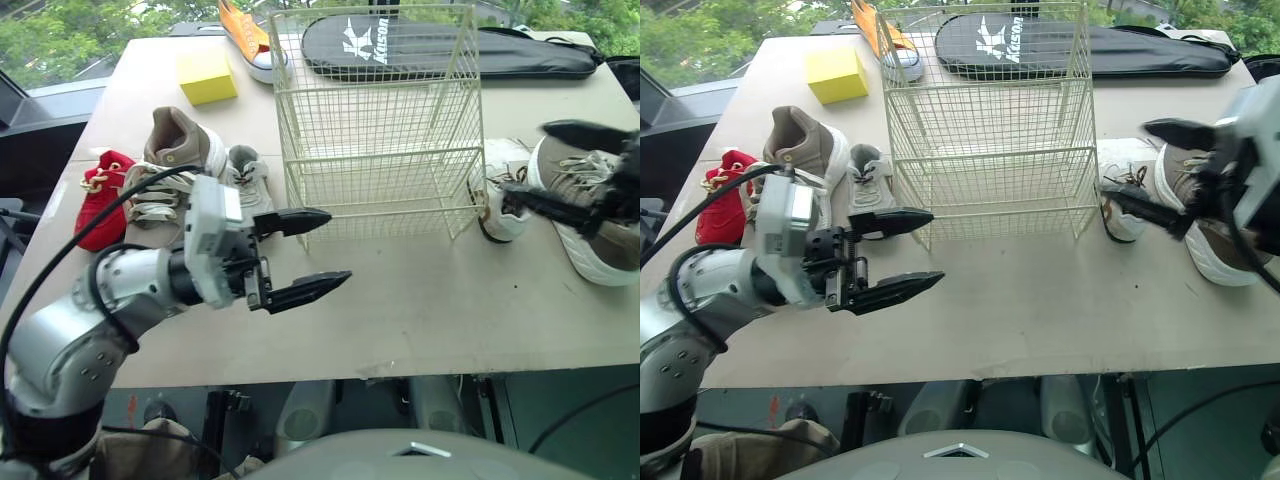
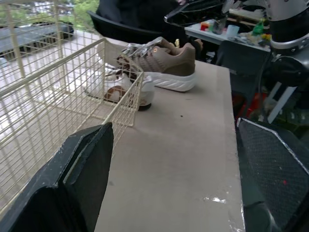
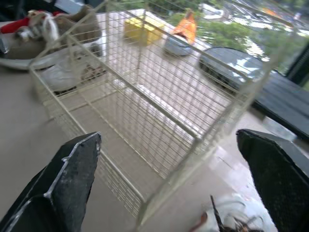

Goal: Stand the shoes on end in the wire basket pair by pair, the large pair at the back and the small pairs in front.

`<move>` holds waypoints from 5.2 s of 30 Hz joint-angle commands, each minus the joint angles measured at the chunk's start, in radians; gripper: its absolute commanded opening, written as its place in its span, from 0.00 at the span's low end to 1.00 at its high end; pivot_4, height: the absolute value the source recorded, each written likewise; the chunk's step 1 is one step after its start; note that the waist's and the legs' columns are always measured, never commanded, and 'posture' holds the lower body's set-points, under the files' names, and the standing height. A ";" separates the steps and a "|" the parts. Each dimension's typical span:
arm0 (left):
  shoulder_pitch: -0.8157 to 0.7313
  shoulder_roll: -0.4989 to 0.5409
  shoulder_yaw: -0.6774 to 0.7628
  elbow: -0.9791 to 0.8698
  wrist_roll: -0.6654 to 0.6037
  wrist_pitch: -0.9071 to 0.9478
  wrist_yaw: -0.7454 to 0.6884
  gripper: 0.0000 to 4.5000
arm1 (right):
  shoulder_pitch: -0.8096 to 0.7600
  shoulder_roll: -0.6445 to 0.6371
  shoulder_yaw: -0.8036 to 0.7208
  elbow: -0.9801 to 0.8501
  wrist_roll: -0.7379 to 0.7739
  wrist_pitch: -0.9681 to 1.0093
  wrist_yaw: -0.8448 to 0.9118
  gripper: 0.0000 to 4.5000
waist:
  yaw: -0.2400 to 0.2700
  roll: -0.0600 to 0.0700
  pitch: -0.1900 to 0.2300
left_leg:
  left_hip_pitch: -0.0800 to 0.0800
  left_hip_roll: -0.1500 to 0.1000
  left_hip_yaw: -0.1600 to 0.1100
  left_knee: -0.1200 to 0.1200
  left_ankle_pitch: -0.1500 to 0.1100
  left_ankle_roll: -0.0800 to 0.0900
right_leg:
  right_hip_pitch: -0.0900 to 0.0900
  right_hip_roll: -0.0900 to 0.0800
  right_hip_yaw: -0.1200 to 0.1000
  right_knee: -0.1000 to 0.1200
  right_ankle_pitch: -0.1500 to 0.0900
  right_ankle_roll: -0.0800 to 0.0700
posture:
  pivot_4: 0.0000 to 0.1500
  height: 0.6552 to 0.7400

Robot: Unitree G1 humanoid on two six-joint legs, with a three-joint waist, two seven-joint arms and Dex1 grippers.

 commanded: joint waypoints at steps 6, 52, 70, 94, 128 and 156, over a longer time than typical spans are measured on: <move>-0.244 -0.142 -0.182 0.184 0.097 -0.030 -0.139 1.00 | 0.329 0.101 -0.270 -0.164 -0.130 0.162 -0.247 0.99 | -0.010 0.000 0.000 | 0.001 -0.001 0.002 0.002 0.000 0.000 | 0.000 0.000 0.001 0.002 0.000 0.000 | 1.00 1.00; -0.363 -0.266 -0.128 0.270 0.060 0.048 -0.140 1.00 | 0.238 0.035 -0.240 0.095 -0.223 -0.242 -0.224 0.00 | -0.028 0.001 0.000 | 0.004 0.000 0.005 0.002 0.000 0.000 | 0.000 0.001 0.006 0.006 0.000 0.001 | 1.00 1.00; -0.792 -0.157 -0.053 0.639 0.018 0.248 -0.201 1.00 | -0.095 -0.554 -0.098 0.448 -0.112 -0.690 0.334 0.00 | -0.042 0.007 0.005 | 0.006 0.001 0.008 0.002 0.000 0.000 | 0.000 0.002 0.006 0.009 -0.001 0.003 | 1.00 1.00; -1.188 -0.165 -0.350 0.913 0.380 0.115 -0.774 1.00 | -1.155 -0.447 0.815 0.801 0.046 -0.787 0.838 0.00 | -0.060 -0.001 0.015 | -0.031 -0.001 0.005 0.017 0.000 0.000 | -0.031 -0.003 -0.001 0.014 -0.001 0.005 | 1.00 1.00; -0.900 -0.159 0.012 0.632 0.184 0.368 -0.316 0.08 | -0.904 -0.432 0.645 0.848 -0.149 -0.463 0.622 1.00 | -0.054 -0.001 0.015 | -0.032 -0.002 0.003 0.021 0.000 0.000 | -0.036 -0.007 -0.001 0.025 -0.001 0.005 | 1.00 1.00; -0.656 -0.414 -0.042 0.316 0.540 -0.192 0.211 0.07 | -0.897 0.639 0.187 0.439 0.436 0.316 -0.839 1.00 | -0.061 -0.004 0.011 | -0.031 -0.004 0.003 0.026 0.001 0.000 | -0.038 -0.007 0.005 0.033 0.000 0.005 | 1.00 1.00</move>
